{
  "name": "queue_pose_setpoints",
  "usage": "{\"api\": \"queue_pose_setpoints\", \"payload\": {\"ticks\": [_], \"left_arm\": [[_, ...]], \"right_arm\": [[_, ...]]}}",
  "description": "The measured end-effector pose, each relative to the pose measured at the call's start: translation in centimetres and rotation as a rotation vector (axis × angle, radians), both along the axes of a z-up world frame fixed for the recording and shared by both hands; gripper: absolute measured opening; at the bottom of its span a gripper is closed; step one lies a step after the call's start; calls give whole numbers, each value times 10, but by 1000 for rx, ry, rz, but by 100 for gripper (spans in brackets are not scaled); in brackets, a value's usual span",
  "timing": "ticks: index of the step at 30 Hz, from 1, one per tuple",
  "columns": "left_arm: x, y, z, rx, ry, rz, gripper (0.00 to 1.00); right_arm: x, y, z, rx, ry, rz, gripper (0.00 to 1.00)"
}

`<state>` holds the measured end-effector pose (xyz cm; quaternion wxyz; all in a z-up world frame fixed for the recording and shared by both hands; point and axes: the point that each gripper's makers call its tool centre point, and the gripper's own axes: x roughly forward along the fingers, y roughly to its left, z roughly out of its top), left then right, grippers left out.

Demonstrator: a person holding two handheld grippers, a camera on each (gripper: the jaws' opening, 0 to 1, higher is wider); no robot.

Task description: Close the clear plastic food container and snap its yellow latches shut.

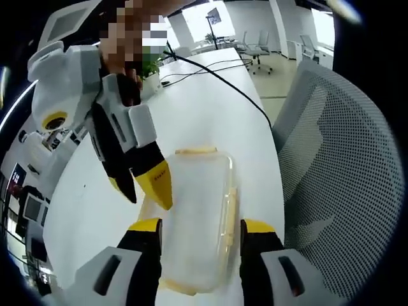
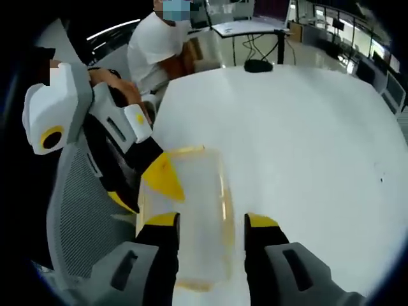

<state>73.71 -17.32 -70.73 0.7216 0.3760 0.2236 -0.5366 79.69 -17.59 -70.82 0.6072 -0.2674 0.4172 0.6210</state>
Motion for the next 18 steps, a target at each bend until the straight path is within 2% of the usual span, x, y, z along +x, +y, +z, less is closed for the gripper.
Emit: {"api": "queue_pose_setpoints", "payload": {"ticks": [5,9,18], "left_arm": [[1,3,5,-45,40,57,51],[4,7,10,-84,66,102,57],[10,18,15,-117,106,158,66]], "right_arm": [[5,-7,7,19,-49,-29,43],[8,-13,12,43,-61,-82,49],[7,-28,20,74,-101,-142,56]]}}
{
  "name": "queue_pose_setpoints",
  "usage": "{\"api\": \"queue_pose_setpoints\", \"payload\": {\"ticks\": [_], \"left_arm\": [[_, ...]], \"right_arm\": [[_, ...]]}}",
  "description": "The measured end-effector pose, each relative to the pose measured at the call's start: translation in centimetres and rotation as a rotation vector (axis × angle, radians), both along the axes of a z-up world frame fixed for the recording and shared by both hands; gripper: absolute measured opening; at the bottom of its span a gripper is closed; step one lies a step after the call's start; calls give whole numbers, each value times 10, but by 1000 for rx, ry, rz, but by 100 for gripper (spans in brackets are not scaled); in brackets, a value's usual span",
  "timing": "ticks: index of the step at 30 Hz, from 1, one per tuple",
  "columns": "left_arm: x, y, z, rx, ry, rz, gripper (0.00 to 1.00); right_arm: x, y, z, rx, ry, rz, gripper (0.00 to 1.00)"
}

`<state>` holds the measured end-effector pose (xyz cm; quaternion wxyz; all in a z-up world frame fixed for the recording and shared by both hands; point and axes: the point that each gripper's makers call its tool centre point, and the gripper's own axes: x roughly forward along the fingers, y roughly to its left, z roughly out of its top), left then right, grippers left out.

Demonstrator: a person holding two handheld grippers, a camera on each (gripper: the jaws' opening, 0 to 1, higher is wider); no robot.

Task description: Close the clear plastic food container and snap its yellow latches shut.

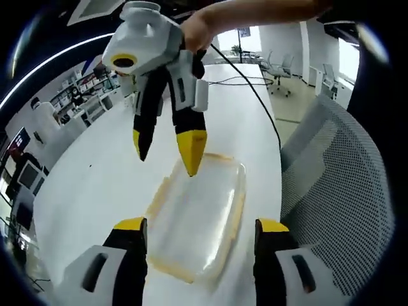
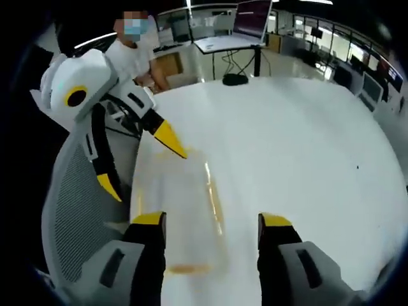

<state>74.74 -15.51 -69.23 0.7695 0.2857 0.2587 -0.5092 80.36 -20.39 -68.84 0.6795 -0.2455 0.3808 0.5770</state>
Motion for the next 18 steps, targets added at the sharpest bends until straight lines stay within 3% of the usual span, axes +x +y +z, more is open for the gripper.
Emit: {"api": "queue_pose_setpoints", "payload": {"ticks": [18], "left_arm": [[8,17,-1,-38,53,89,78]], "right_arm": [[-15,-28,7,50,-96,-119,65]]}}
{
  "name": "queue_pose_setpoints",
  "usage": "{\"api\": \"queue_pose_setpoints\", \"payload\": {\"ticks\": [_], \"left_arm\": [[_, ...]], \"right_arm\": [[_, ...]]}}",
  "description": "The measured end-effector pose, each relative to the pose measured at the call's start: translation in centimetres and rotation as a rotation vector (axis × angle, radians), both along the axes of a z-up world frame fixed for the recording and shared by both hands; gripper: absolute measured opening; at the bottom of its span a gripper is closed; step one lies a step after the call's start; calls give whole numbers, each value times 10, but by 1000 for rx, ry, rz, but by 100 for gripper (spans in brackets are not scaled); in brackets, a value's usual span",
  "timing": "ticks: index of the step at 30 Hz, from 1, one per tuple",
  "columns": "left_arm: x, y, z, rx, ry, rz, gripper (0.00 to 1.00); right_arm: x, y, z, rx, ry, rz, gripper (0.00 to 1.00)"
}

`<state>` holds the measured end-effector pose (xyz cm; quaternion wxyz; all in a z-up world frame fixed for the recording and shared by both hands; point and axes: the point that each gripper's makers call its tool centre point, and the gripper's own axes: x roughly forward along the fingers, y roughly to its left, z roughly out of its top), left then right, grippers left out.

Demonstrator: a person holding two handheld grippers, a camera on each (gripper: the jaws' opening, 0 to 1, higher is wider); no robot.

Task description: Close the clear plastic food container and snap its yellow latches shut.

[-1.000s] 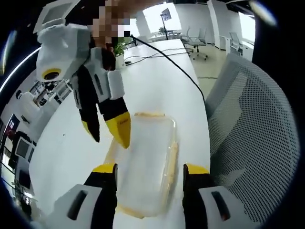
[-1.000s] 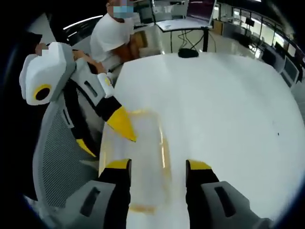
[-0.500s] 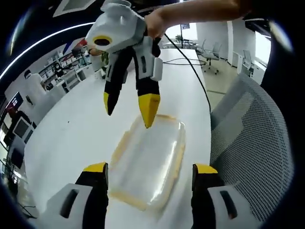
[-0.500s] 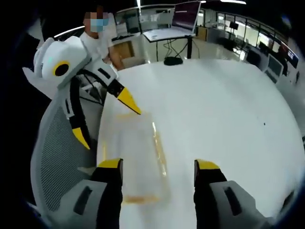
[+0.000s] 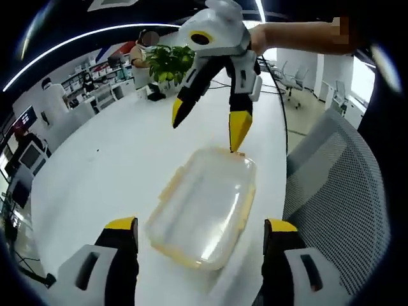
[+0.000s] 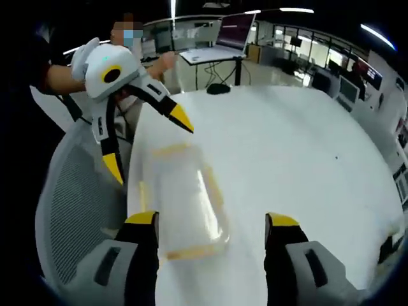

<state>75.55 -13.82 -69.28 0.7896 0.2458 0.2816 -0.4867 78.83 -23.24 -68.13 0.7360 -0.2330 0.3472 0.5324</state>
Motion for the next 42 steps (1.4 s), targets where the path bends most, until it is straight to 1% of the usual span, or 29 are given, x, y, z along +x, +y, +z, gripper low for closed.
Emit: {"api": "queue_pose_setpoints", "payload": {"ticks": [10,16,19,24,29,34,39,42], "left_arm": [[1,11,-4,-12,12,55,80],[0,16,-8,-21,18,91,80],[-3,19,-12,-16,22,99,78],[-5,23,-18,-18,34,127,73],[-8,25,-24,-17,43,147,67],[-11,24,-30,-16,48,157,63],[-11,23,-37,-9,53,166,57],[-11,21,-40,-4,48,163,54]], "right_arm": [[-14,-14,-3,30,-43,-71,65],[-27,-20,-14,38,-54,-111,63],[-33,-20,-20,55,-51,-134,62],[-42,-19,-25,62,-69,-148,59],[-46,-17,-30,67,-73,-168,55],[-51,-14,-39,61,-75,-177,53],[-52,-15,-49,29,-95,-184,50],[-52,-16,-53,7,-111,-180,45]]}}
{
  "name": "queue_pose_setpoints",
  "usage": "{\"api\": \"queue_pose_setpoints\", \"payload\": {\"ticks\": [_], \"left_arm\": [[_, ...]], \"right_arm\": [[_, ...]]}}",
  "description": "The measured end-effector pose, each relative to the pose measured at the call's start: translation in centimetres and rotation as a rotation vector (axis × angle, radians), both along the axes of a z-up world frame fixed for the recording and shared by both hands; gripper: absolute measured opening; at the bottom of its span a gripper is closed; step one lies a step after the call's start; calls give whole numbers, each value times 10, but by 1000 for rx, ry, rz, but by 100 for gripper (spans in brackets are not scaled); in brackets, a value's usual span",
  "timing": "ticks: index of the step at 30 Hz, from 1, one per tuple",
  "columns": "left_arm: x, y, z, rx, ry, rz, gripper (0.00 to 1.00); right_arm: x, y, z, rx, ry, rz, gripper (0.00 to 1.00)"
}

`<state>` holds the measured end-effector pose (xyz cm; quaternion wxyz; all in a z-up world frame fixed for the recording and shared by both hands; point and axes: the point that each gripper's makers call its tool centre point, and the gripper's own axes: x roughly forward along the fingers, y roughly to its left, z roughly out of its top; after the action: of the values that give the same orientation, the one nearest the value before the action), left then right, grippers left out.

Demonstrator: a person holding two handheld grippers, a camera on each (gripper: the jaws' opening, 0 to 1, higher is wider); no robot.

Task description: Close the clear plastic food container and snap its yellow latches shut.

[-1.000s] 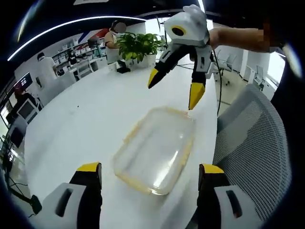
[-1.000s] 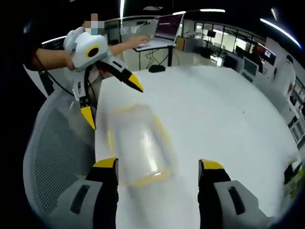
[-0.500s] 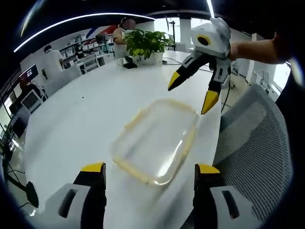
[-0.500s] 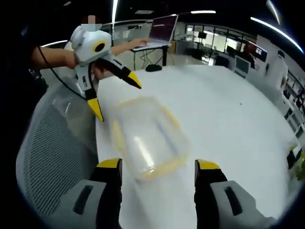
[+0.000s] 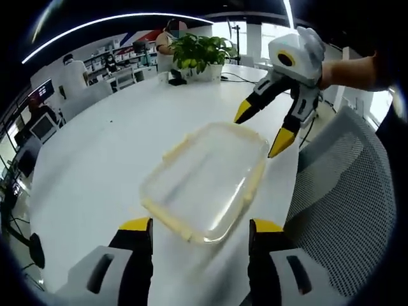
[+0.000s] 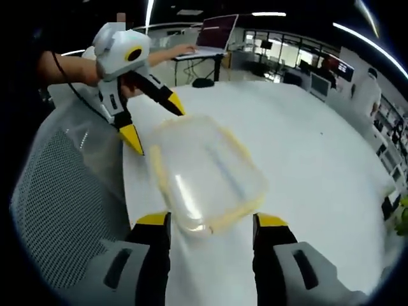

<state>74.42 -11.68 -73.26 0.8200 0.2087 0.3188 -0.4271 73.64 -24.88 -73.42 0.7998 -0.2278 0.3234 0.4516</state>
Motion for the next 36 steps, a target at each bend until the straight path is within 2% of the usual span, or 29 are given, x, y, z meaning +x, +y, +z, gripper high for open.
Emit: {"api": "queue_pose_setpoints", "payload": {"ticks": [13,36], "left_arm": [[11,2,-1,-1,-2,9,46],[66,4,-1,27,7,3,46]], "right_arm": [[9,3,2,14,6,-3,45],[61,6,6,23,1,-40,45]]}}
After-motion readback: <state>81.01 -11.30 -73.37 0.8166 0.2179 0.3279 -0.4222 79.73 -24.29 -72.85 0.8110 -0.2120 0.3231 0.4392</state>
